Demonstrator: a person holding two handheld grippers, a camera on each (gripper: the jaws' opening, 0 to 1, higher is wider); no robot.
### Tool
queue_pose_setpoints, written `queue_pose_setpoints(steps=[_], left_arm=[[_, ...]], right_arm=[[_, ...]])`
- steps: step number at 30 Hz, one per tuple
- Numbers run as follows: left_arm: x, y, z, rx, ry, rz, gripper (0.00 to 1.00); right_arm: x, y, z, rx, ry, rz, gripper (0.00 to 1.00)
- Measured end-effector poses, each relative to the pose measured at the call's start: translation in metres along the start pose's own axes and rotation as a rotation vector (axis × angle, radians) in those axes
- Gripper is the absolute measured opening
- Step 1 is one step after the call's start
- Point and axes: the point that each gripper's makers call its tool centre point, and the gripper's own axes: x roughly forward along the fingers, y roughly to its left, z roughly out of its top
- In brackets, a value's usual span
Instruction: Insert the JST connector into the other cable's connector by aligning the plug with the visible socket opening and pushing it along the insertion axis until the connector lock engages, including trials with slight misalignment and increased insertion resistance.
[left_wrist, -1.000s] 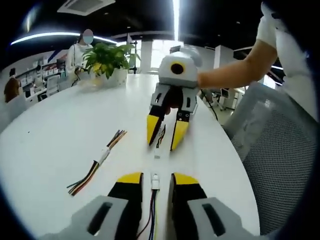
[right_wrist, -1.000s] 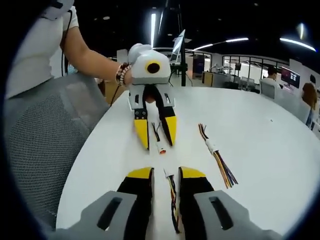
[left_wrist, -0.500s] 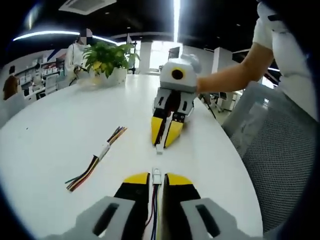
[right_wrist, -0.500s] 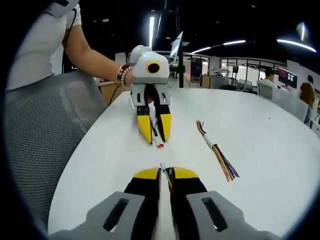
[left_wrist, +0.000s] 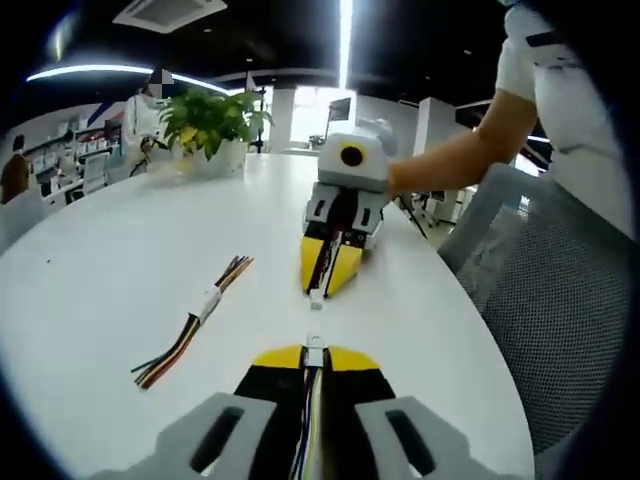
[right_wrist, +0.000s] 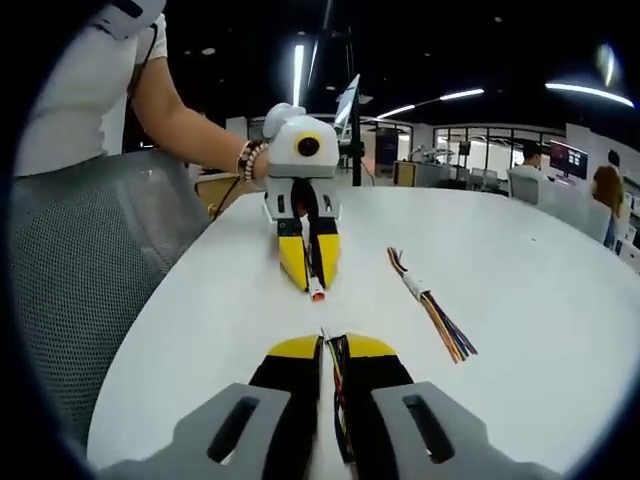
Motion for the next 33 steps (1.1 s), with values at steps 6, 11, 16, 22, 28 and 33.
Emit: queue_pose_setpoints(steps=[6, 11, 16, 22, 28, 33], left_arm=[[0.0003, 0.0012, -0.0003, -0.006, -0.016, -0.019, 0.01], [0.0007, 0.0018, -0.0001, -0.004, -0.019, -0.029, 0.00], [0.0016, 0.0030, 0.0002, -0.009, -0.020, -0.031, 0.00], [0.0025, 0.0039, 0.0010, -0.021, -0.018, -0.029, 0.00], [0.0054, 0.0039, 0.0022, -0.018, -0.010, -0.038, 0.00], [0.0053, 0.0091, 0.0086, 0.008, -0.001, -0.034, 0.00]], right_arm=[[0.0025, -0.0017, 0.0005, 0.005, -0.044, -0.015, 0.04], [0.0040, -0.0033, 0.0018, 0.016, -0.062, -0.021, 0.02], [0.0047, -0.0043, 0.0024, 0.039, -0.073, -0.030, 0.01], [0.0045, -0.0053, 0.0025, 0.053, -0.071, -0.032, 0.00], [0.0021, -0.0093, 0.0031, 0.111, -0.054, -0.050, 0.00], [-0.0019, -0.0077, 0.0081, 0.121, -0.043, -0.043, 0.00]])
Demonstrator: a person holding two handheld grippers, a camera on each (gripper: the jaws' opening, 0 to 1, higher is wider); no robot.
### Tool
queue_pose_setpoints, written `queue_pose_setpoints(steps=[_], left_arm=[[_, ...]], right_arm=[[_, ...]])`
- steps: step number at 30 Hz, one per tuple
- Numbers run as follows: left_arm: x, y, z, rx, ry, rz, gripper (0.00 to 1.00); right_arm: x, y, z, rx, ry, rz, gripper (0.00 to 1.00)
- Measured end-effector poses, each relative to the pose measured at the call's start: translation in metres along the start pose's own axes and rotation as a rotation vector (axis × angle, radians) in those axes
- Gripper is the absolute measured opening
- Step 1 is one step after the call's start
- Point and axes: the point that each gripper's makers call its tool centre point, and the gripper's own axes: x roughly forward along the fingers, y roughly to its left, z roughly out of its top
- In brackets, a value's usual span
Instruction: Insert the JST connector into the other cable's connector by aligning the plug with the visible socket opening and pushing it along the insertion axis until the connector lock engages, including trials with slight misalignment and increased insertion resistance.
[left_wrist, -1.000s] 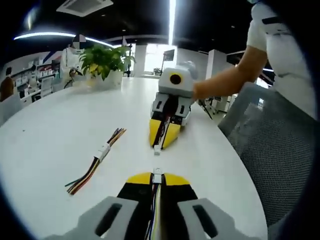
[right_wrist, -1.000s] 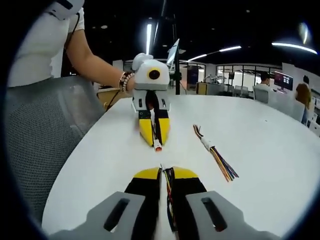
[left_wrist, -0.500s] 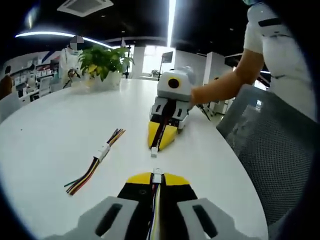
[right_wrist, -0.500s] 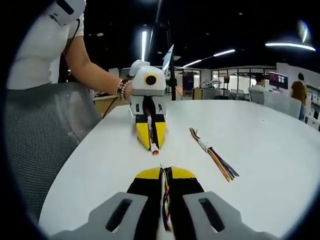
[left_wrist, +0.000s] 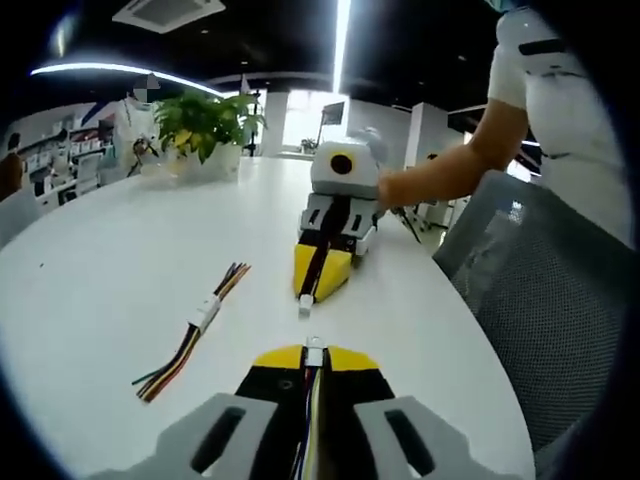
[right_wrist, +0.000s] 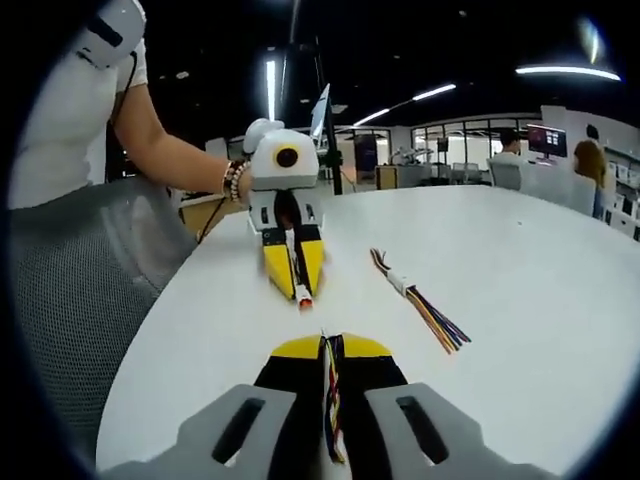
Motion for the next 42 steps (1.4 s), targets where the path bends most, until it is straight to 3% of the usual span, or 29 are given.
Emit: queue_pose_setpoints(steps=[19, 42], left_arm=[[-0.012, 0.014, 0.030, 0.116, 0.038, 0.036, 0.00], [-0.012, 0.014, 0.030, 0.147, 0.063, 0.050, 0.00]], right_arm=[[0.005, -0.003, 0.033, -0.086, 0.039, -0.010, 0.00], [0.013, -0.005, 0.034, -0.115, 0.054, -0.006, 0.01]])
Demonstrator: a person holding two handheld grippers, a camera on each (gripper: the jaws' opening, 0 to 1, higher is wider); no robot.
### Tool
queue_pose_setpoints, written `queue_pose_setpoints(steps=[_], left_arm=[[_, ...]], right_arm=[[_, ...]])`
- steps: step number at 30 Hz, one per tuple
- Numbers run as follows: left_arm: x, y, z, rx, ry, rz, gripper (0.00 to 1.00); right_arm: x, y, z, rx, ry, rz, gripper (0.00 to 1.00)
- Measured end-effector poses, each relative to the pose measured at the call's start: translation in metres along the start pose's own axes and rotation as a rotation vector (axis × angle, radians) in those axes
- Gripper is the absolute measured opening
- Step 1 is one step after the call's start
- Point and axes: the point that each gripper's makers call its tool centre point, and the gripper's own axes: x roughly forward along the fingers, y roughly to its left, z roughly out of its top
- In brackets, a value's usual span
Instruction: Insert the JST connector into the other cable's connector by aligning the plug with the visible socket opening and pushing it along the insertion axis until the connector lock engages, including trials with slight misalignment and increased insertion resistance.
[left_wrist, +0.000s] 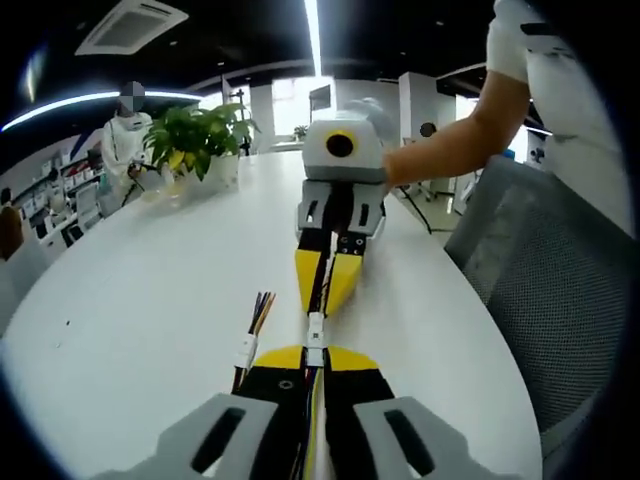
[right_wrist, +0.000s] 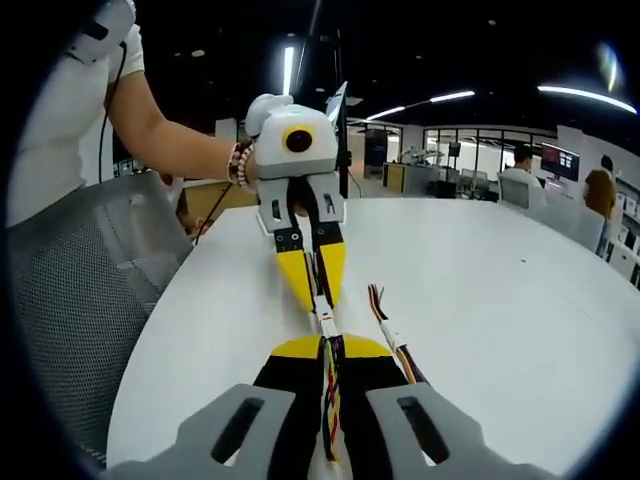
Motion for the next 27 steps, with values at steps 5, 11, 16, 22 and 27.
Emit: queue_pose_setpoints(steps=[5, 11, 16, 22, 27], left_arm=[[0.0002, -0.0003, -0.0007, 0.001, 0.003, 0.001, 0.00], [0.0011, -0.0003, 0.0011, 0.006, 0.001, 0.001, 0.00], [0.0006, 0.0002, 0.0017, 0.008, -0.001, 0.001, 0.00], [-0.0007, 0.0020, 0.0035, 0.006, -0.005, 0.006, 0.00], [0.0000, 0.0008, 0.0017, 0.006, 0.002, 0.003, 0.00]], right_arm=[[0.0017, 0.0003, -0.0006, -0.004, 0.003, 0.006, 0.01], [0.0051, 0.0008, 0.0019, -0.016, 0.004, 0.008, 0.01], [0.0061, 0.0009, 0.0039, -0.015, -0.001, 0.010, 0.01], [0.0060, 0.0004, 0.0065, -0.015, -0.010, 0.008, 0.00], [0.0068, 0.0013, 0.0051, -0.008, -0.004, 0.012, 0.00]])
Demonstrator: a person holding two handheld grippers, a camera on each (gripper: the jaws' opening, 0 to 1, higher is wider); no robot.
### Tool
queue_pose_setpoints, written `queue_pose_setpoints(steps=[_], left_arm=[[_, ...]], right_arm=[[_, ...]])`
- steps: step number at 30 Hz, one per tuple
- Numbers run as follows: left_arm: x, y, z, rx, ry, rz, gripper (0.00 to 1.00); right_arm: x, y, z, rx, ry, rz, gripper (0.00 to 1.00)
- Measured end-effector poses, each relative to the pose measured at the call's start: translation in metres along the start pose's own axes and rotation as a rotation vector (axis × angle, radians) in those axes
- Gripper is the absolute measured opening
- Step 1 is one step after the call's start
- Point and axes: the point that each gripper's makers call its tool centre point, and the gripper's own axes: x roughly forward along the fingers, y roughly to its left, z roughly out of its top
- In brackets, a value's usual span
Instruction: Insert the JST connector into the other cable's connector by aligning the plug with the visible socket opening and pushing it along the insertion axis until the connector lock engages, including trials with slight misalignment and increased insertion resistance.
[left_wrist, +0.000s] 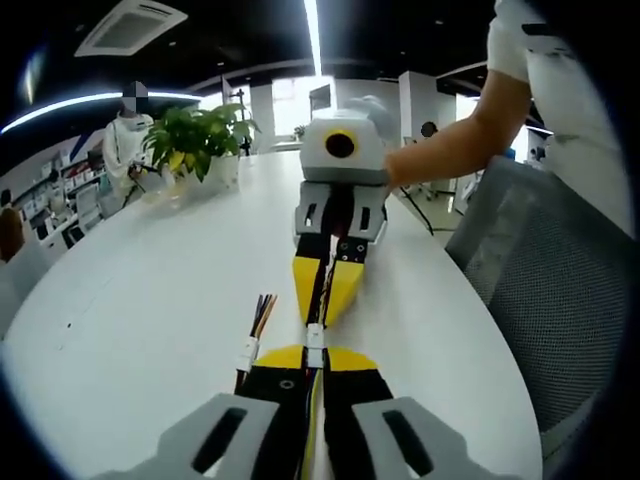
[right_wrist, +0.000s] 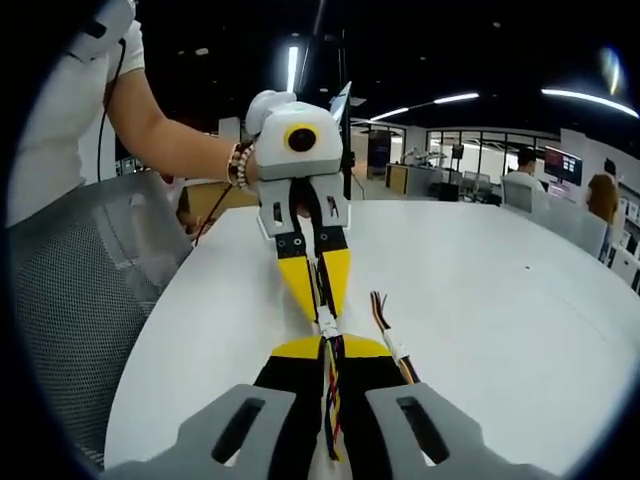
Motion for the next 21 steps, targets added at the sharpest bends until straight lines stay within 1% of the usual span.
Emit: queue_pose_setpoints(steps=[5, 21], left_arm=[[0.0011, -0.0004, 0.0003, -0.001, -0.006, -0.006, 0.00], [0.0055, -0.0019, -0.0036, -0.009, 0.008, -0.013, 0.00]], right_arm=[[-0.0012, 0.0003, -0.0002, 0.008, -0.003, 0.001, 0.00], [0.0002, 0.0016, -0.0054, 0.014, 0.020, 0.001, 0.00]])
